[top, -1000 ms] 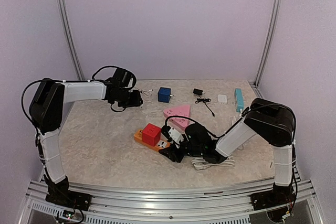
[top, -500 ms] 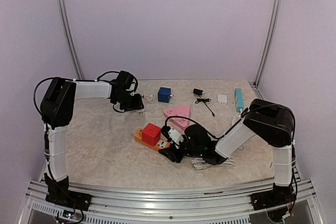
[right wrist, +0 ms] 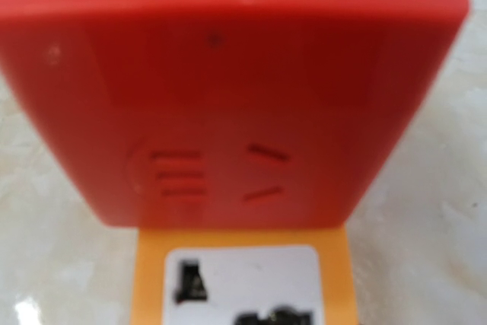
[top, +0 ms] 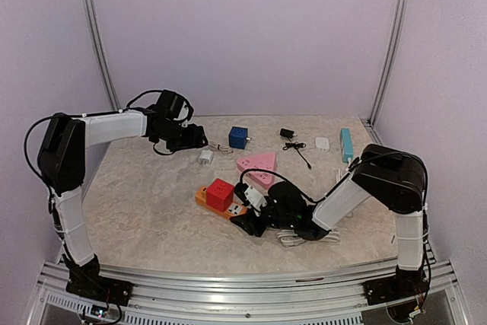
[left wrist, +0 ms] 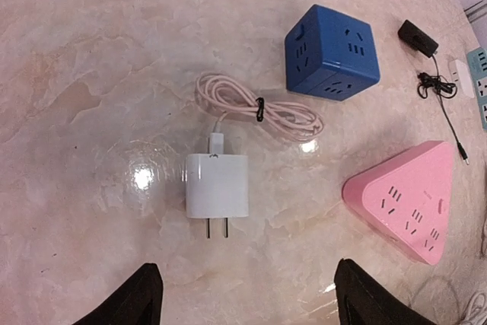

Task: Pull the plug off the socket

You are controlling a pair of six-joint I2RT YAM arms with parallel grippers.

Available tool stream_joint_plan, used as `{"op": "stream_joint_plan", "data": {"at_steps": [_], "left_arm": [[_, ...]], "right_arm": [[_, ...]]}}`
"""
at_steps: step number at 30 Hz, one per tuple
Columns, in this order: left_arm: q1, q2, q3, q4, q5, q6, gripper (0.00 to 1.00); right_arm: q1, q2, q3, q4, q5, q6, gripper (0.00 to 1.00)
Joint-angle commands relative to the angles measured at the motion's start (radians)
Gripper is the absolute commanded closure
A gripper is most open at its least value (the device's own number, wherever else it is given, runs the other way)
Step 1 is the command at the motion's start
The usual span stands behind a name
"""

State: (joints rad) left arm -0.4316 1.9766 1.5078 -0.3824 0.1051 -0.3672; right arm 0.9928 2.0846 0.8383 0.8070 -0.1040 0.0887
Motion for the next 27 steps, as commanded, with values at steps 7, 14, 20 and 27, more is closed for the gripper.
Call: {"op": "stream_joint_plan", "data": {"at_steps": [7,14,20,27], "left_arm": [[-0.188,-0.441,-0.415,0.142,-0.031,0.044,0.18],[-0.373,-0.606,-0.593,0.191,-0.145,0.034,0.08],[-0.449,-0.605,-0.616,0.188,-0.228,0.013,0.06],[-0.519,-0.474,-0.530,0.128,-0.334,0.011,0.06]], "right_arm": [[0.015,0.055,-0.041,-0.140,0.019,0.029,1.00],[0.023,0.064,-0.021,-0.159,0.033,0.023,1.00],[0.028,0.060,-0.025,-0.163,0.050,0.027,1.00],[0.032,0.057,-0.023,-0.164,0.057,0.025,1.00]]}}
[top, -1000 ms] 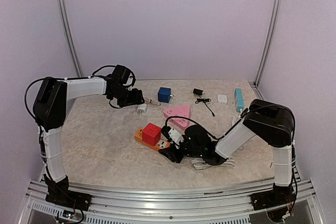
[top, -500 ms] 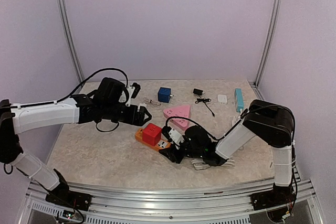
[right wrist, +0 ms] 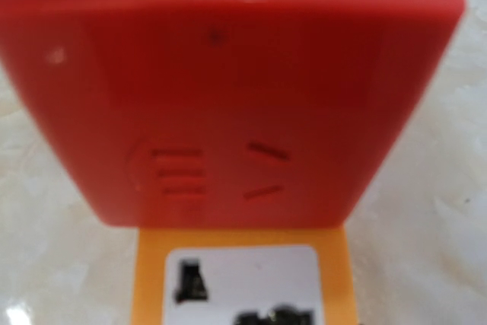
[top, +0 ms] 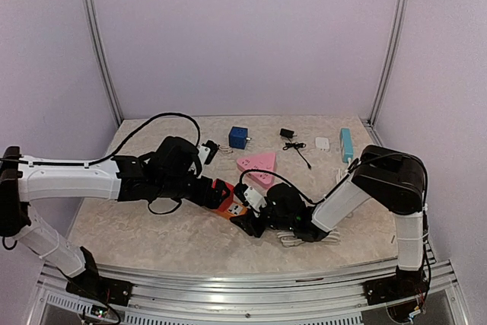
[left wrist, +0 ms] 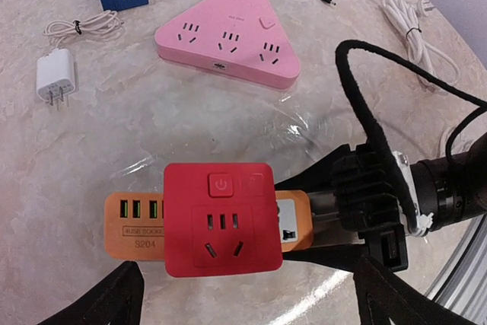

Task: Pull the plug off the socket

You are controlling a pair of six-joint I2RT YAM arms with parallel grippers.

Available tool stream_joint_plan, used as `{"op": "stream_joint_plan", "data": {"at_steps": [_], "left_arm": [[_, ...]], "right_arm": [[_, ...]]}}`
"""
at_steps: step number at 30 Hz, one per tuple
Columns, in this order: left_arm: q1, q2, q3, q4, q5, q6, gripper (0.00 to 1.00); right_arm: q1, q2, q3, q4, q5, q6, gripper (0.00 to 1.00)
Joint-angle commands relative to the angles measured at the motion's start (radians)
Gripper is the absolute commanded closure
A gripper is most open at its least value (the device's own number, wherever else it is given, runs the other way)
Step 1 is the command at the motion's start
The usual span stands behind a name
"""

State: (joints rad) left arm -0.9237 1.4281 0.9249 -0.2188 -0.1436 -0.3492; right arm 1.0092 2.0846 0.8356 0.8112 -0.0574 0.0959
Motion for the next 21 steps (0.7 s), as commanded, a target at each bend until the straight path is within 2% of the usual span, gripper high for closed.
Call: {"op": "stream_joint_plan", "data": {"at_steps": [1,6,11,15,21], "left_arm": [[-0.030,0.094,0.063,-0.041,-0.094,-0.010,0.06],[-0.031,0.153,0.089,-0.050,-0.139,-0.023,0.07],[-0.020,0.207,0.102,-0.044,-0.123,-0.028,0.08],[-0.014,0.244,0.107,-0.040,-0.106,-0.031,0.14],[0.003,0.244,0.104,-0.015,-0.069,-0.034,0.28]], "right_arm": [[0.016,0.057,-0.021,-0.166,0.010,0.019,1.00],[0.020,0.056,-0.027,-0.161,0.009,0.018,1.00],[0.022,0.059,-0.023,-0.166,0.014,0.016,1.00],[0.023,0.060,-0.027,-0.165,0.018,0.013,1.00],[0.023,0.058,-0.027,-0.166,0.019,0.014,1.00]]}}
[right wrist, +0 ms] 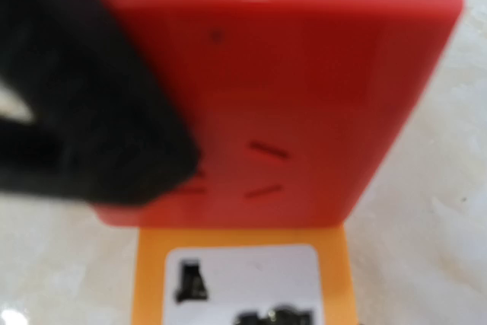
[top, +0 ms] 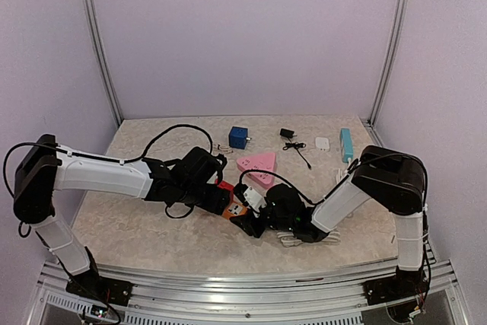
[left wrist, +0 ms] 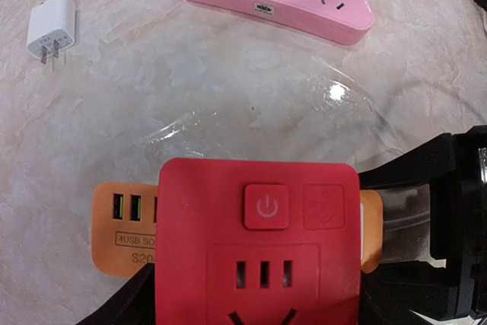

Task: Pull the plug off the socket

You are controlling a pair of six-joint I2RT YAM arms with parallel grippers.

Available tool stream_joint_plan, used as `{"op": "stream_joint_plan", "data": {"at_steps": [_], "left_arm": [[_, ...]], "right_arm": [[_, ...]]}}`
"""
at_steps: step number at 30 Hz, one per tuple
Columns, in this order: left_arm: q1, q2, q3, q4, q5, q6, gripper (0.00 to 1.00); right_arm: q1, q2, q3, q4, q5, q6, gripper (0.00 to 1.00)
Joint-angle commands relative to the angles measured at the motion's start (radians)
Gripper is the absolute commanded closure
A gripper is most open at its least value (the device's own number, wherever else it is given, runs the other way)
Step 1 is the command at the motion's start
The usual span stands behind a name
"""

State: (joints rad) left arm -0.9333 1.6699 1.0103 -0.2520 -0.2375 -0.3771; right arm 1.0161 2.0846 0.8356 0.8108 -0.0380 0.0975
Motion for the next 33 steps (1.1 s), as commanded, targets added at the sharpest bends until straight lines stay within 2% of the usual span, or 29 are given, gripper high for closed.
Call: {"op": "stream_joint_plan", "data": {"at_steps": [1,5,12,15,20,23,27,33], "left_arm": [[0.013,-0.003,0.019,0.020,0.026,-0.006,0.29],[0.007,-0.032,0.004,0.052,0.025,0.013,0.39],[-0.028,-0.044,0.011,0.050,-0.086,0.047,0.50],[-0.032,-0.047,0.007,0.069,-0.072,0.047,0.52],[0.014,-0.088,-0.042,0.144,0.074,0.000,0.55],[0.028,-0.124,-0.063,0.166,0.109,-0.011,0.55],[0.020,-0.137,-0.056,0.153,0.095,0.011,0.56],[-0.033,-0.100,-0.011,0.094,-0.025,0.069,0.57]], "right_arm": [[0.015,0.059,-0.026,-0.166,0.000,0.012,1.00],[0.016,0.067,-0.019,-0.173,0.000,0.010,1.00],[0.016,0.076,-0.008,-0.185,0.007,0.011,1.00],[0.016,0.083,0.001,-0.196,0.010,0.011,1.00],[0.016,0.090,0.006,-0.203,0.018,0.012,1.00],[0.016,0.095,0.012,-0.209,0.017,0.011,1.00],[0.015,0.101,0.020,-0.217,0.018,0.010,1.00],[0.016,0.103,0.024,-0.220,0.020,0.011,1.00]]}}
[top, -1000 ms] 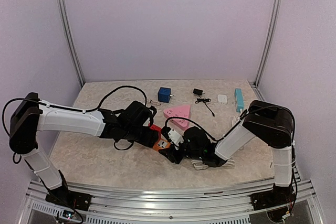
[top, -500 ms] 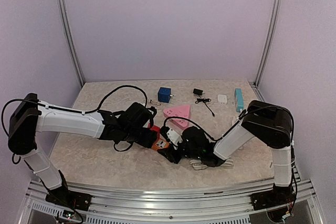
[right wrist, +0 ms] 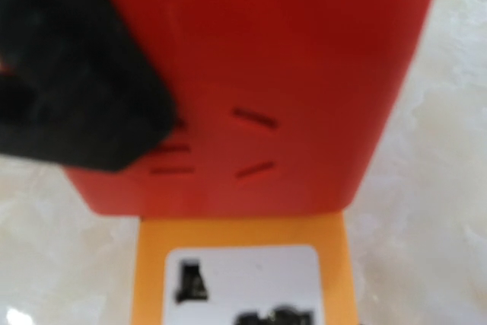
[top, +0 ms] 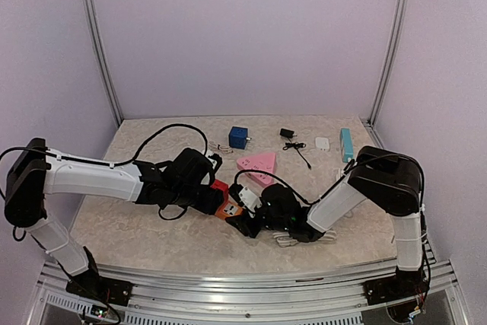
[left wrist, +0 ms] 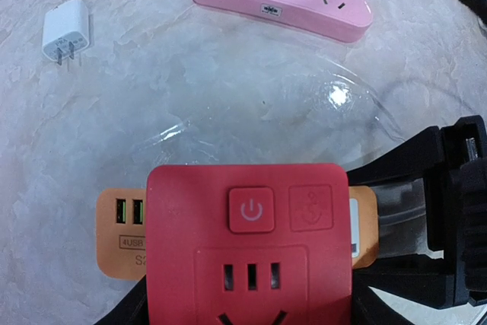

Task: Pull the plug off the socket

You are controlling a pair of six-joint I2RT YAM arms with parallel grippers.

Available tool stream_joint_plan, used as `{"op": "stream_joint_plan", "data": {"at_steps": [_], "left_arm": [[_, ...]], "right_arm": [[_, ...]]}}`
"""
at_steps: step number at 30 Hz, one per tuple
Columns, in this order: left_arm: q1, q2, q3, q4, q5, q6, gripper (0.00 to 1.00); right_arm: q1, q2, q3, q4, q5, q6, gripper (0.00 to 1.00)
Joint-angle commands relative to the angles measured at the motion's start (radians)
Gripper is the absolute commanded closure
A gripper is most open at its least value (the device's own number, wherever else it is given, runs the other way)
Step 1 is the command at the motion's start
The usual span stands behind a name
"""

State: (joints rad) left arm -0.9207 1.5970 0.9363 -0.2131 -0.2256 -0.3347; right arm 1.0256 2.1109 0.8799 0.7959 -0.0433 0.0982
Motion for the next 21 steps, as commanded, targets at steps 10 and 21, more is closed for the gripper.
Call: {"op": "stream_joint_plan", "data": {"at_steps": [10,21], "left_arm": [[-0.015,-0.041,0.043,0.090,0.048,-0.009,0.57],[0.070,-0.210,-0.037,0.106,0.111,-0.059,0.57]], "right_arm": [[0.006,0.078,-0.017,-0.207,0.023,0.014,1.00],[0.005,0.074,-0.017,-0.205,0.028,0.015,1.00]]}}
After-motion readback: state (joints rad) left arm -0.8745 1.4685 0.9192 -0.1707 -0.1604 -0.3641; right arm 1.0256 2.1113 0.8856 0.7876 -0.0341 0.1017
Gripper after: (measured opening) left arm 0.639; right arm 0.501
